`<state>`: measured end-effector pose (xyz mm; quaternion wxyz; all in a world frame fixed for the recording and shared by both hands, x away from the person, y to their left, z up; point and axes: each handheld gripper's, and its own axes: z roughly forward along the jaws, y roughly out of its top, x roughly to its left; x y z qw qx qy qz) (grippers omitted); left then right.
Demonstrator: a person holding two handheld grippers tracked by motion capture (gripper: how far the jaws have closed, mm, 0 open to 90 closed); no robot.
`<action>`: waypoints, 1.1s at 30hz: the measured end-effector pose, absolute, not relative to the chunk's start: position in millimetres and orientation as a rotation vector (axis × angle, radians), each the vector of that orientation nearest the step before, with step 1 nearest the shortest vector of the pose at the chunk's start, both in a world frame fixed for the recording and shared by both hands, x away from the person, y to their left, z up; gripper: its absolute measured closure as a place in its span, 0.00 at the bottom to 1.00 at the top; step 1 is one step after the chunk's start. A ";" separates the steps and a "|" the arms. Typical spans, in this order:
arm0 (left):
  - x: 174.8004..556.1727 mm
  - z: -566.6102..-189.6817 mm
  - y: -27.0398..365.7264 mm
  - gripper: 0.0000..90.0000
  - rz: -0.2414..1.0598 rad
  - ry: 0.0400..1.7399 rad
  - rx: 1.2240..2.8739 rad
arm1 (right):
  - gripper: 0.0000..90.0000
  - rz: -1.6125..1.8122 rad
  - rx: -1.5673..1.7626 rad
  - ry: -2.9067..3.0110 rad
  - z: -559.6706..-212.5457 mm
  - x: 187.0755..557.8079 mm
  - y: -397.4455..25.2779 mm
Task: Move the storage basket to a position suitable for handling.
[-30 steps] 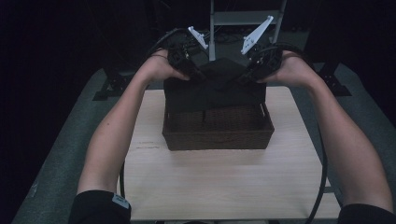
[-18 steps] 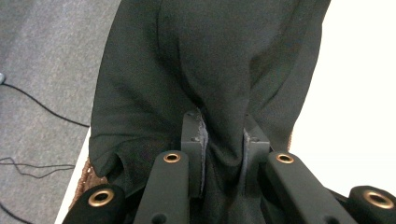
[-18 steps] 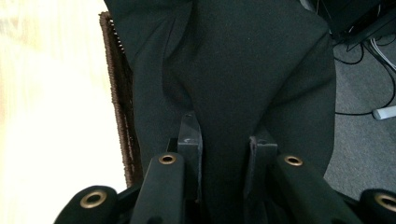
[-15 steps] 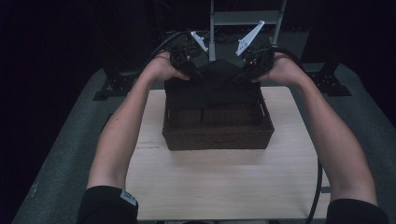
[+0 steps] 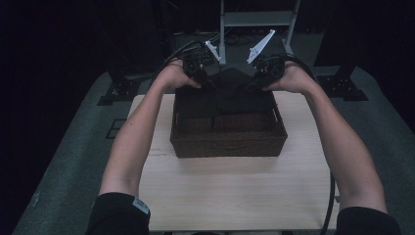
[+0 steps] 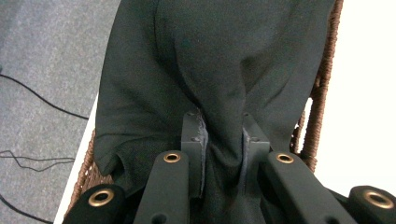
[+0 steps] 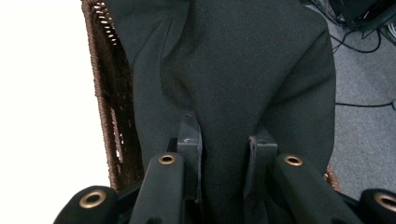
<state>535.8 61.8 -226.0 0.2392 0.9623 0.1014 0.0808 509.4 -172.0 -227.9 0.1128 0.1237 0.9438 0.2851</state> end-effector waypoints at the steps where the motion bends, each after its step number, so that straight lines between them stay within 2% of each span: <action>1: 535.8 -226.0 61.8 0.85 0.221 0.278 2.635 | 0.80 0.836 0.364 2.772 -229.5 510.1 -172.2; 21: 543.2 -259.7 63.6 0.85 0.187 0.306 2.655 | 0.80 0.815 0.412 2.826 -259.0 520.1 -167.3; 33: 544.2 -268.0 63.8 0.85 0.188 0.313 2.643 | 0.80 0.800 0.408 2.834 -264.7 522.4 -166.0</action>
